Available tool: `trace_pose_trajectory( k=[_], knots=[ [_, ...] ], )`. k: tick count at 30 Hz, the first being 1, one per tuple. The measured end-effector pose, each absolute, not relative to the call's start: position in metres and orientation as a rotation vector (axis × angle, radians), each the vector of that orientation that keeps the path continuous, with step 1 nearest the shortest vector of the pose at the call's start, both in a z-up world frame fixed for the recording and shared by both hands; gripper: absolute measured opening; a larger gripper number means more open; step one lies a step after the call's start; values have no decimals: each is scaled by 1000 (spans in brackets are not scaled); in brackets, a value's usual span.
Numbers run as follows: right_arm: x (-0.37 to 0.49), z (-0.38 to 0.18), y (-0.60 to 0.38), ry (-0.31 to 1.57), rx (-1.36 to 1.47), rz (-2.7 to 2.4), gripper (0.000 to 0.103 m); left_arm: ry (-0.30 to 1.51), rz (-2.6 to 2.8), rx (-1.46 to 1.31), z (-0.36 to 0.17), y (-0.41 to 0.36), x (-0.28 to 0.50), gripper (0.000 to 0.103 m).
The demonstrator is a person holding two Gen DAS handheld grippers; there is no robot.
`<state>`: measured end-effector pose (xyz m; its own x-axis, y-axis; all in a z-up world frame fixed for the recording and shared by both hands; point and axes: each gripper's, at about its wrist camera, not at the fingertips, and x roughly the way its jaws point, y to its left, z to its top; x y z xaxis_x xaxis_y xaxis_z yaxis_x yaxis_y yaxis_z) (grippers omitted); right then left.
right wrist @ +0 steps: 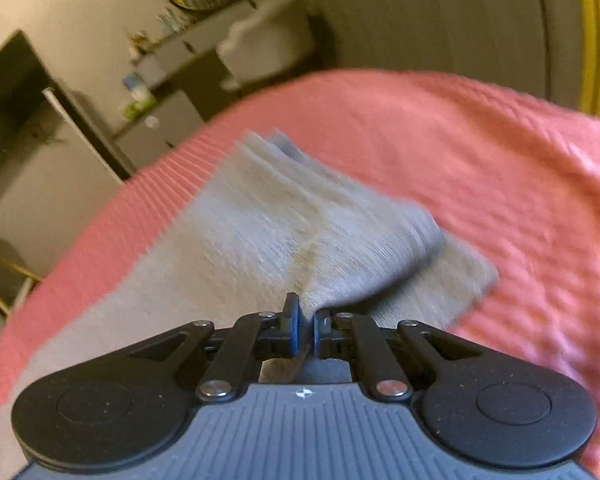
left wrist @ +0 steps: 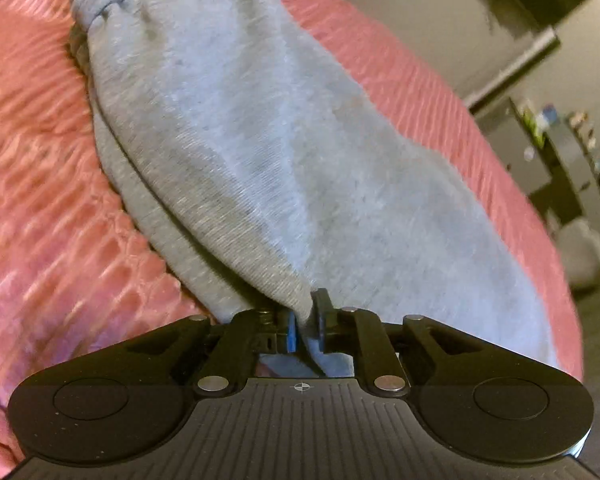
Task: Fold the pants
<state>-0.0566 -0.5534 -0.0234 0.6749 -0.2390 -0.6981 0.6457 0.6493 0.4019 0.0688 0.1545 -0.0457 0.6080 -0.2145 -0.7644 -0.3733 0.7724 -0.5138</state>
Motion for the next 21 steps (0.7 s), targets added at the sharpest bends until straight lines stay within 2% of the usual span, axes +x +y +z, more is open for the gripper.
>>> trace_pose_trajectory(
  k=[1,3,4,6,8,9,10,11,12,13,14,15,19,21],
  knots=[
    [-59,-26,-554,638,724,-538,11,916,107,-698,-41,154,69,21],
    [-60,-29,-558,600,798,-534,22,876,147,-616,-30,152,62,53],
    [-61,-30,-560,587,843,-526,30,865,164,-587,-25,149,60,56],
    [-61,-36,-569,555,933,-523,30,862,165,-548,-16,145,56,74],
    [-62,-39,-571,549,988,-516,31,845,155,-528,-13,139,50,80],
    [-63,-40,-572,549,1007,-519,31,837,149,-517,-13,135,50,79],
    [-61,-38,-572,547,1016,-517,26,838,140,-510,-13,136,49,77],
    [-58,-39,-574,556,1010,-522,13,840,135,-506,-13,134,51,71],
    [-56,-38,-574,565,1003,-531,6,846,125,-505,-13,134,54,59],
    [-55,-37,-576,570,1002,-527,6,854,120,-505,-12,131,54,48],
    [-55,-35,-576,561,997,-528,5,869,116,-505,-13,129,55,19],
    [-61,-29,-576,551,972,-533,5,887,111,-504,-15,132,54,6],
    [-75,9,-564,421,825,-514,5,829,81,-462,-4,126,43,7],
    [-79,12,-556,420,756,-537,5,852,100,-450,-11,126,39,8]
  ],
)
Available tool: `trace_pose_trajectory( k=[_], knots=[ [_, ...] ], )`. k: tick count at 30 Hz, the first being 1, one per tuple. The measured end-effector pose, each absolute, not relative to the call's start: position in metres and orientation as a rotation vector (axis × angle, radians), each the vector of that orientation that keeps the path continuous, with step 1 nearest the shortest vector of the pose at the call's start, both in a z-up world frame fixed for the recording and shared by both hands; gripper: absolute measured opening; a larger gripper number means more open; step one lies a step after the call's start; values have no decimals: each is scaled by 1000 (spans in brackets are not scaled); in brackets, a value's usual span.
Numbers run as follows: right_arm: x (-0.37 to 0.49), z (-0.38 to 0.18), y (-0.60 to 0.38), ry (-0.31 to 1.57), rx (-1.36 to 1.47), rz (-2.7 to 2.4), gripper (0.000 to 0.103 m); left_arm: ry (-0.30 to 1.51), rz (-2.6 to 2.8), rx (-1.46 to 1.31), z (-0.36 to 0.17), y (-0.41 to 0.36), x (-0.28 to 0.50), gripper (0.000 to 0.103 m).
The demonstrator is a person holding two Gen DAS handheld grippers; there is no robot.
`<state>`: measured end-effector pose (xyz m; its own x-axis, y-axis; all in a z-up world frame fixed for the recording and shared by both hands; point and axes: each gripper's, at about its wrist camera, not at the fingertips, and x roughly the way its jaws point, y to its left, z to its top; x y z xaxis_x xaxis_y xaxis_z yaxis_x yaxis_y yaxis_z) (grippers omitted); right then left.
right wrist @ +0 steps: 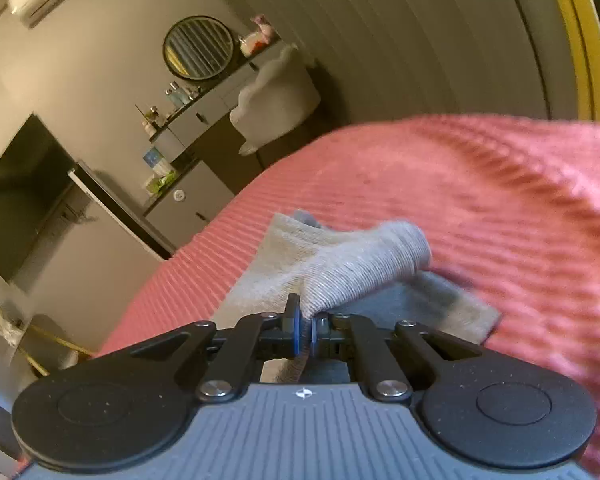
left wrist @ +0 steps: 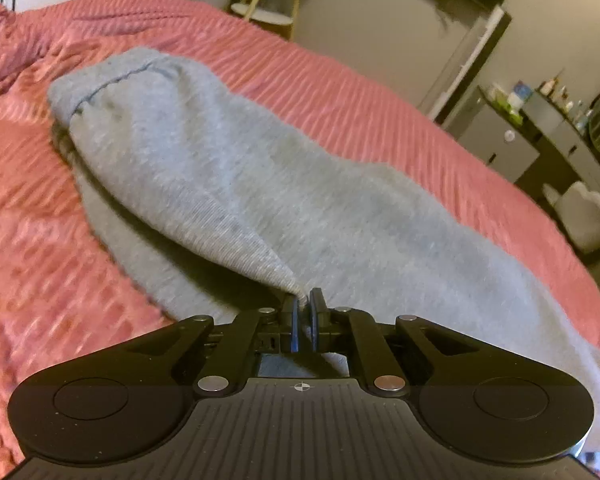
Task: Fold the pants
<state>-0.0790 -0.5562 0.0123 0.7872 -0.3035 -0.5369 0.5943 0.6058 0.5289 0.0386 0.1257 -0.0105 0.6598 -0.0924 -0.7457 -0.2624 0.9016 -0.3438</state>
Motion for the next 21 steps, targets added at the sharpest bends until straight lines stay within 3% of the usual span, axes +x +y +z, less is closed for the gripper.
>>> trace_pose_trajectory(
  k=[1,3,4,6,7,11,16,19,21],
  knots=[
    [-75,5,-552,472,676,-577,6,881,125,-466,-17,128,37,8],
    [-62,-21,-552,660,562,-661,11,952,185,-531,-33,137,34,24],
    [-62,-31,-554,703,558,-681,12,942,191,-566,-34,143,31,25],
    [-78,-28,-557,617,618,-673,19,909,219,-600,-28,153,28,39],
    [-84,-24,-558,600,630,-714,31,887,245,-586,-23,156,27,42],
    [-96,-6,-556,566,593,-801,41,761,280,-523,3,169,32,56],
    [-96,6,-534,527,522,-752,51,705,208,-546,12,187,62,51],
    [-82,-4,-515,578,482,-679,61,799,178,-587,-13,194,83,34],
    [-73,-12,-506,619,477,-633,63,889,208,-633,-34,204,90,15]
  ],
)
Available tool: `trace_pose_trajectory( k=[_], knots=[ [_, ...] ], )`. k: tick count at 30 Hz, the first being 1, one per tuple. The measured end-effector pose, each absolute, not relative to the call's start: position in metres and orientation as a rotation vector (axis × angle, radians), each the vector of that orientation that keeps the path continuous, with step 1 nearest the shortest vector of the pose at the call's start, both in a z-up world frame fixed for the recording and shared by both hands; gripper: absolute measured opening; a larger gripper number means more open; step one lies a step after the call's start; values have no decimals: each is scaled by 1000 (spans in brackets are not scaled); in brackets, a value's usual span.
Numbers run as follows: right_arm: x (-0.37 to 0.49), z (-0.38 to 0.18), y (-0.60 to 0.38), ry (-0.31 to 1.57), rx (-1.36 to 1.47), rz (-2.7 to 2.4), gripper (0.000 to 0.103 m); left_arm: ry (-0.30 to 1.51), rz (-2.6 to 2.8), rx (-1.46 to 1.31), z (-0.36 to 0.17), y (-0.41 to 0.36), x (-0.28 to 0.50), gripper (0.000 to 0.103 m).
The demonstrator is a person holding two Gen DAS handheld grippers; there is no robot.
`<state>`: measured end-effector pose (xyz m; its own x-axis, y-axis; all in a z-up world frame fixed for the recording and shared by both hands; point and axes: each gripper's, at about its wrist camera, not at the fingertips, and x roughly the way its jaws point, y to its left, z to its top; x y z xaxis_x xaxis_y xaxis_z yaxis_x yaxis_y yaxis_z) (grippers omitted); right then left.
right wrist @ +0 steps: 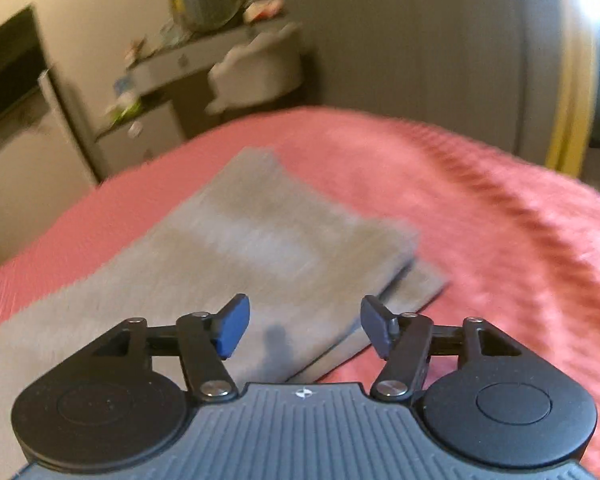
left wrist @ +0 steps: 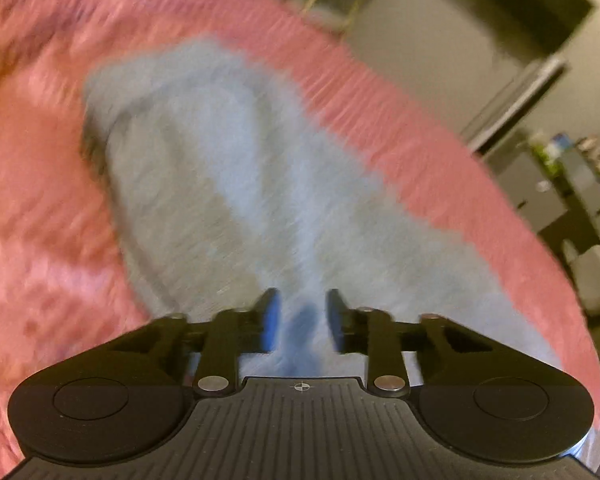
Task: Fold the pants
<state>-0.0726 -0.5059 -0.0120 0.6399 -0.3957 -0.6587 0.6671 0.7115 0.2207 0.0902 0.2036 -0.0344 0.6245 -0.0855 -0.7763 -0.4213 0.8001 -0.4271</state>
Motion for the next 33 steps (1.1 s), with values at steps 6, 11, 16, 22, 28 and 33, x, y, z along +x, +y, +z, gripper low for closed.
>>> trace_pose_trajectory(
  k=[6,11,16,22,28,33],
  knots=[
    [-58,-26,-498,713,378,-659,78,892,210,-718,-52,227,79,4],
    [-65,-4,-491,644,369,-665,83,859,192,-623,-28,201,72,27],
    [-62,5,-470,545,372,-486,92,816,8,-618,-11,146,70,50],
    [-52,-25,-479,672,368,-430,91,903,81,-549,-46,129,75,44],
    [-74,-1,-503,599,404,-592,91,771,-51,-455,-15,90,49,76],
    [-62,10,-504,528,520,-460,91,812,-199,-312,-25,27,47,90]
  ],
)
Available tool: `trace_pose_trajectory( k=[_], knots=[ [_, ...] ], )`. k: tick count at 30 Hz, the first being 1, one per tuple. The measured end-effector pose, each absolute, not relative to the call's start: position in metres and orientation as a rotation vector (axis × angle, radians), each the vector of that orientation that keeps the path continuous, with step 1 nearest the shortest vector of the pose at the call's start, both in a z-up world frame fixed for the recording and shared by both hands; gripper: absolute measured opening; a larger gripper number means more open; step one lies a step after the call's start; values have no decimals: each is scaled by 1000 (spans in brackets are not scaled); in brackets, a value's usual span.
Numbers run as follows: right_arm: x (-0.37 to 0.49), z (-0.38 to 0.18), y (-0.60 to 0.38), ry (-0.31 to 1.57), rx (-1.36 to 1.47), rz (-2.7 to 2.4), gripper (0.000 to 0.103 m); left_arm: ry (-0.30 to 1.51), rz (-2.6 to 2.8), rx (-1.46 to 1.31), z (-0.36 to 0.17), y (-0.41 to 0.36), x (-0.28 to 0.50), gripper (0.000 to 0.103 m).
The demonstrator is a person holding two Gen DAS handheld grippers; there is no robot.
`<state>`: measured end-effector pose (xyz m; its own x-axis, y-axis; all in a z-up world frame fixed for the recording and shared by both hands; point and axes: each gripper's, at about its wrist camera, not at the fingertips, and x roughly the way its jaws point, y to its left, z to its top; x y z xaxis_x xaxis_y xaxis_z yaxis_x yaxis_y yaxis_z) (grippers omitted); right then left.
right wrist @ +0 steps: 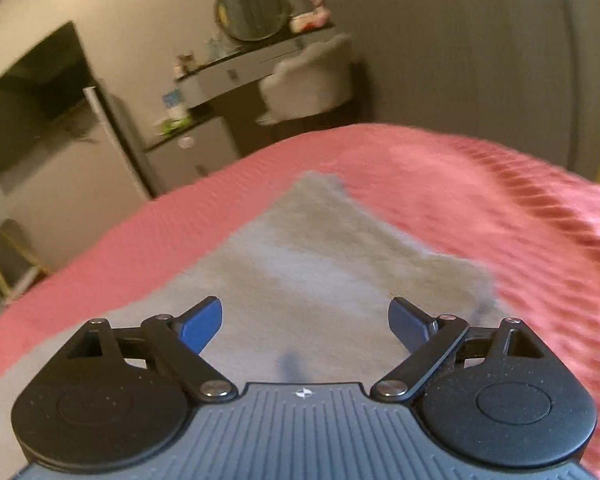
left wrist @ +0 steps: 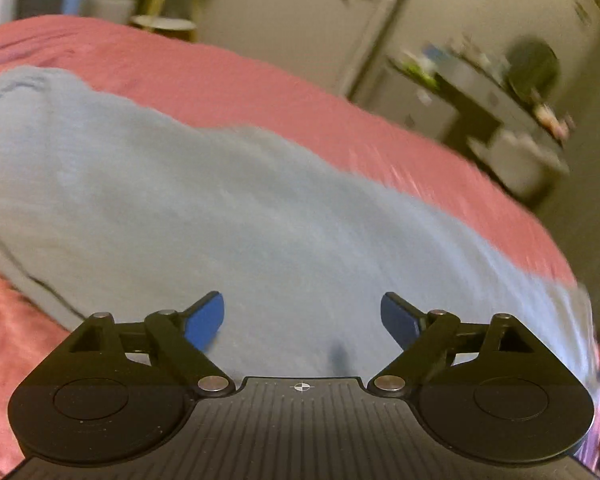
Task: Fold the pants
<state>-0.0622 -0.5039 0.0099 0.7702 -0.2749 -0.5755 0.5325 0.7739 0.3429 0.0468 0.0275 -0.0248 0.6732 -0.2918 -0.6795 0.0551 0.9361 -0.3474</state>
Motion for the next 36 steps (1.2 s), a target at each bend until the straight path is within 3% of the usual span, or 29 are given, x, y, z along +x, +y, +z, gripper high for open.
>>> trace_pose_trajectory(
  k=[4,9,15,28,30,32,34,36],
  knots=[
    [-48,-19,-520,652,623,-412,88,872,-211,-202,-41,14,50,90],
    [-97,-9,-538,541,596,-592,90,856,-227,-144,-47,7,45,98],
    [-160,-31,-574,385,1061,-533,91,831,-208,68,-53,-15,29,101],
    [-129,-49,-586,373,1089,-433,94,837,-216,-1,-53,-8,32,102],
    [-123,-47,-586,389,1081,-457,79,838,-217,-9,-53,-8,33,103],
    [-113,-48,-588,428,1061,-499,29,836,-219,-10,-53,-8,33,103],
    [-111,-55,-590,459,1087,-529,13,836,-222,-14,-54,-7,34,103],
    [-114,-58,-590,438,1106,-518,13,836,-225,-23,-54,-6,34,103]
  ],
)
